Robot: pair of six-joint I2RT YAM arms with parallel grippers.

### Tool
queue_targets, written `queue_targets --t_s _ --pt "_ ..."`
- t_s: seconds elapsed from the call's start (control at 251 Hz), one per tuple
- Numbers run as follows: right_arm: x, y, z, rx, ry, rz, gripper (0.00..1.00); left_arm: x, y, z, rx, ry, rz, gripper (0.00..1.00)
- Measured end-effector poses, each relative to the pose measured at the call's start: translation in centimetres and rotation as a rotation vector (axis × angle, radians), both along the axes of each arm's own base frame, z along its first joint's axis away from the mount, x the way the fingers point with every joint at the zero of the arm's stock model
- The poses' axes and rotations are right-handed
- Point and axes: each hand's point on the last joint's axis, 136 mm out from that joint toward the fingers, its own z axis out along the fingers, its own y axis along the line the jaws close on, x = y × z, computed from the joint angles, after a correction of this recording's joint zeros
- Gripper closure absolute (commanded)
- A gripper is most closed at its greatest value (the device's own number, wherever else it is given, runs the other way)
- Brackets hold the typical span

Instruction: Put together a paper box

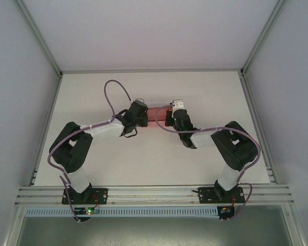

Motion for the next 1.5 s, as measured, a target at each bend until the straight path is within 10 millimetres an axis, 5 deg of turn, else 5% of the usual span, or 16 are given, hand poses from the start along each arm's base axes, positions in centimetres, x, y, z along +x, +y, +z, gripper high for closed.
queue_targets --t_s 0.184,0.387,0.543,0.69,0.818,0.89,1.077,1.241,1.381,1.5 --pt "-0.5 0.0 -0.1 -0.009 -0.007 -0.009 1.00 -1.9 1.2 1.9 0.023 0.049 0.002 0.36" --pt "-1.0 0.2 -0.2 -0.019 -0.023 -0.014 1.00 -3.6 1.2 7.1 -0.070 0.000 -0.023 0.00" --pt "-1.2 0.2 -0.2 -0.030 -0.033 -0.011 1.00 -3.7 1.8 9.6 -0.137 -0.006 0.037 0.00" --pt "-2.0 0.7 -0.3 -0.063 -0.053 0.023 1.00 -1.4 3.6 10.4 -0.224 0.034 0.165 0.00" --pt "-2.9 1.4 -0.3 -0.081 -0.071 0.056 1.00 0.4 4.5 8.0 -0.313 0.127 0.236 0.00" --pt "-3.1 1.5 -0.3 -0.079 -0.078 0.061 1.00 1.0 4.1 5.6 -0.345 0.197 0.254 0.08" --pt "-3.8 2.0 -0.4 -0.087 -0.097 0.078 0.98 0.5 2.3 0.6 -0.411 0.355 0.247 0.18" --pt "-4.2 2.2 -0.4 -0.098 -0.094 0.079 0.92 -0.4 1.6 -1.1 -0.476 0.397 0.249 0.35" --pt "-5.7 2.2 -2.6 -0.154 -0.018 0.115 0.77 -0.8 1.4 -1.8 -0.518 0.399 0.247 0.53" --pt "-7.0 2.4 -3.3 -0.176 0.035 0.155 0.62 -0.8 1.3 -1.9 -0.533 0.389 0.243 0.55"
